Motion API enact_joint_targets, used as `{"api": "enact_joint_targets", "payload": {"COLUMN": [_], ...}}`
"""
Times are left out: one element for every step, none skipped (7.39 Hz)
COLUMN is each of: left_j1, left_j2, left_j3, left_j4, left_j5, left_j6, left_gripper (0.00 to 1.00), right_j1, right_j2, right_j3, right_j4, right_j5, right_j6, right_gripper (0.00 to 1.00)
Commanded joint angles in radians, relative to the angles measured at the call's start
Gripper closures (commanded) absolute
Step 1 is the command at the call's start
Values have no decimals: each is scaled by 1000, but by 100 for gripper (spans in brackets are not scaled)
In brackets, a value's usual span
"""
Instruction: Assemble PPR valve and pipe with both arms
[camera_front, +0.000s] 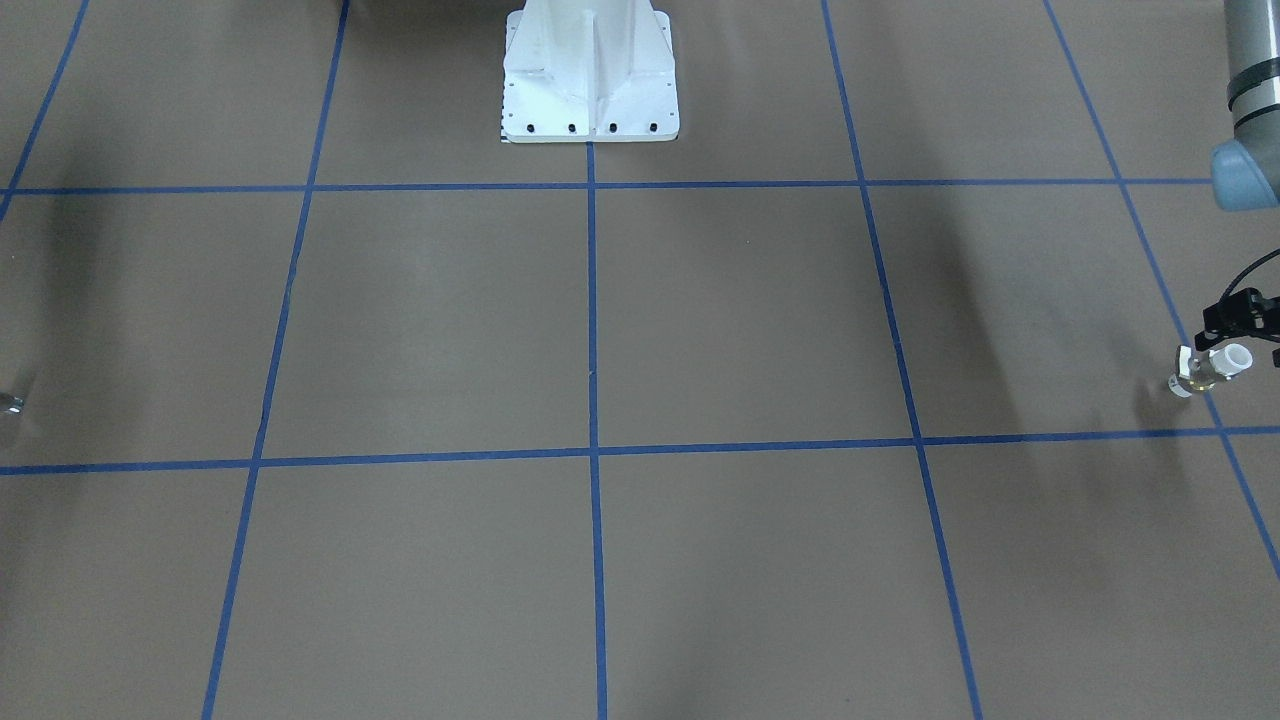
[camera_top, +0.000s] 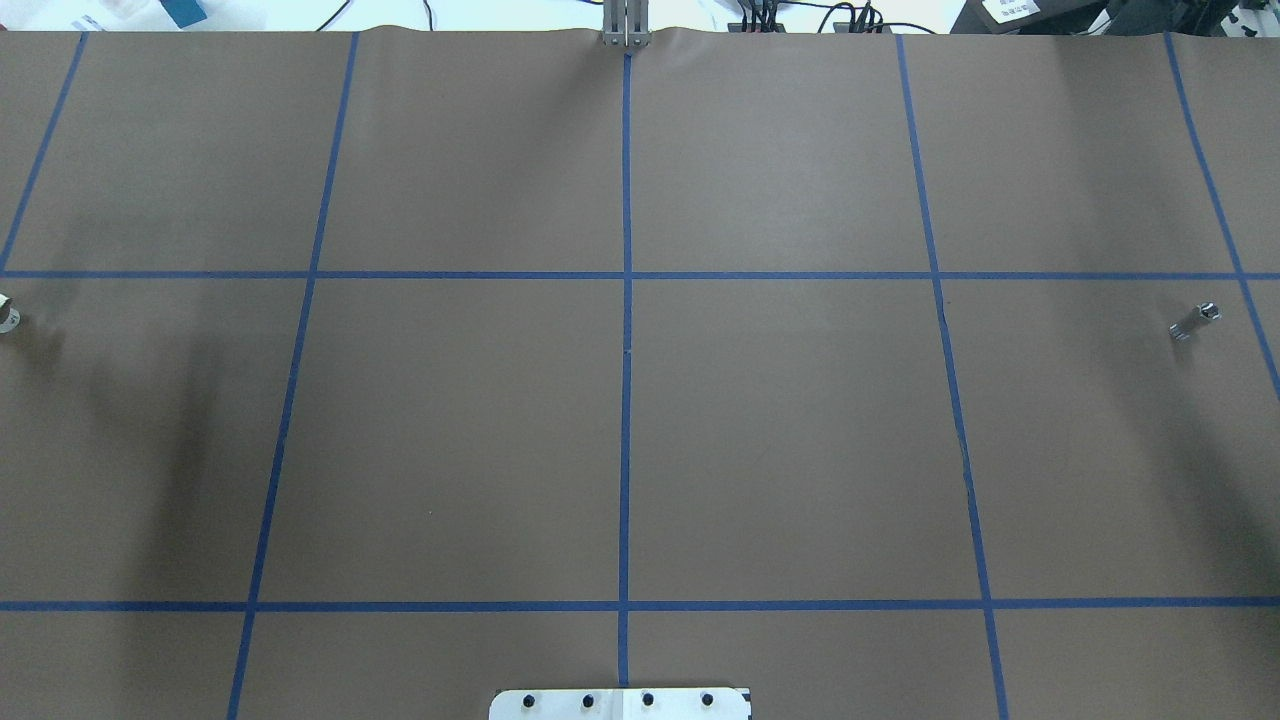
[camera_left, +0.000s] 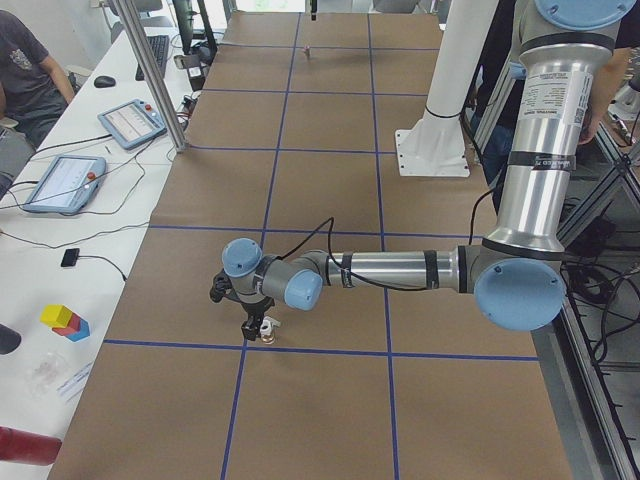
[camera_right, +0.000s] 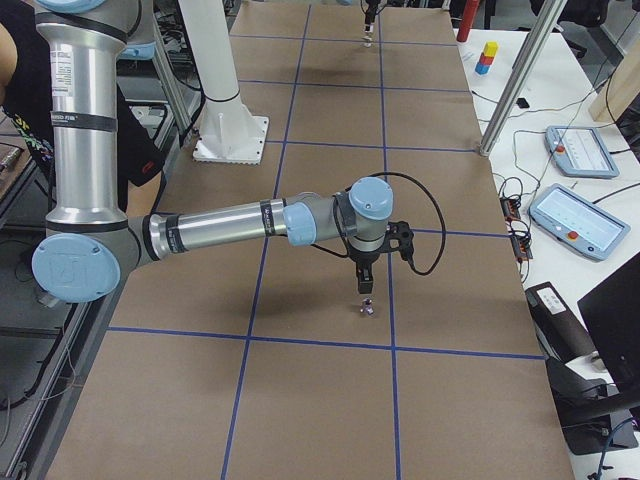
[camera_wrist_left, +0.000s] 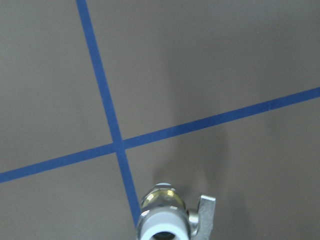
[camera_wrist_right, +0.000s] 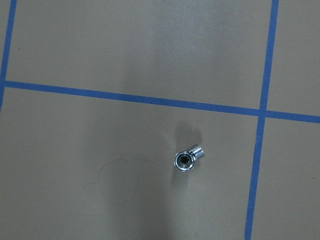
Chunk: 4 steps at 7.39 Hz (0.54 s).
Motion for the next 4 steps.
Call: {"api": "enact_joint_targets", "payload": {"left_j1": [6,6,6,6], "left_j2": [0,-1,2,0], "left_j3": [10,19,21,22], "left_j4": [1,1,1,2], "left_j5": [-2,-2,-2,-3], "left_j6": [0,4,10,9], "left_gripper": [14,15,15,17], "right_j1": [0,0,0,0], "right_j2": [0,0,0,3], "right_j3": [1,2,2,2], "right_j4": [0,0,0,0], "right_j5": [9,9,11,11], "right_j6": [7,8,8,10], "right_gripper": [1,1,1,1]}}
